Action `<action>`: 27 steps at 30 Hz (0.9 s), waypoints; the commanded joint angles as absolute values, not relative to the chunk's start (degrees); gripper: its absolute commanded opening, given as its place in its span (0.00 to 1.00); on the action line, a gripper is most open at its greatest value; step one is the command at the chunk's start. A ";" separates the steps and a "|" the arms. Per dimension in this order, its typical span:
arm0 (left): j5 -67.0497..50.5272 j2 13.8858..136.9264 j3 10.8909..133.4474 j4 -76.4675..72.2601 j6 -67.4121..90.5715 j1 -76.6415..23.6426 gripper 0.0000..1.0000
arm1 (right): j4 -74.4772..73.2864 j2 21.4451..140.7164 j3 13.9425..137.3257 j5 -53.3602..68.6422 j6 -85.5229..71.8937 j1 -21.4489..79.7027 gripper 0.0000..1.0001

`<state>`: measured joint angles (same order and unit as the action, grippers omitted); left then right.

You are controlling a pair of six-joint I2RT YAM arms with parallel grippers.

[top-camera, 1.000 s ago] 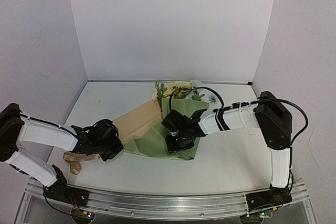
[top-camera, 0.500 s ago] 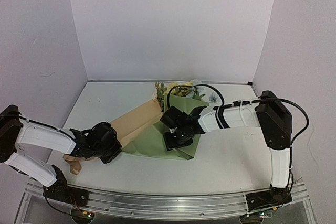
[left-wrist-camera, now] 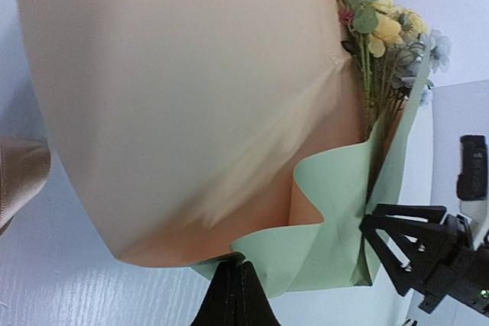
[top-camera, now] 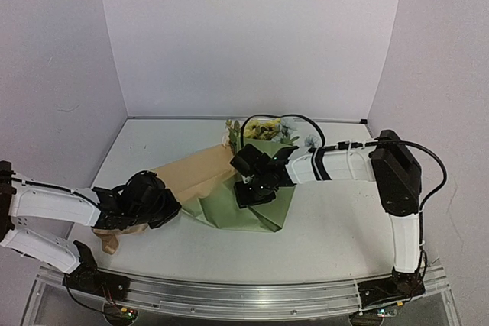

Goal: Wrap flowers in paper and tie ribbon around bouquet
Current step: Fold the 2/3-folded wrapping paper at the center of the board.

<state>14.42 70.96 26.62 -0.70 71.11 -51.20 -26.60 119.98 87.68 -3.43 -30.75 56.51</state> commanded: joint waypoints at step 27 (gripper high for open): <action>-5.30 86.12 47.90 -10.82 39.17 -52.43 0.00 | -15.68 108.57 78.79 5.17 -38.88 51.88 0.46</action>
<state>-2.60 84.60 44.08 -10.94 43.00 -52.18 -20.84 114.41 81.52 2.00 -36.06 54.27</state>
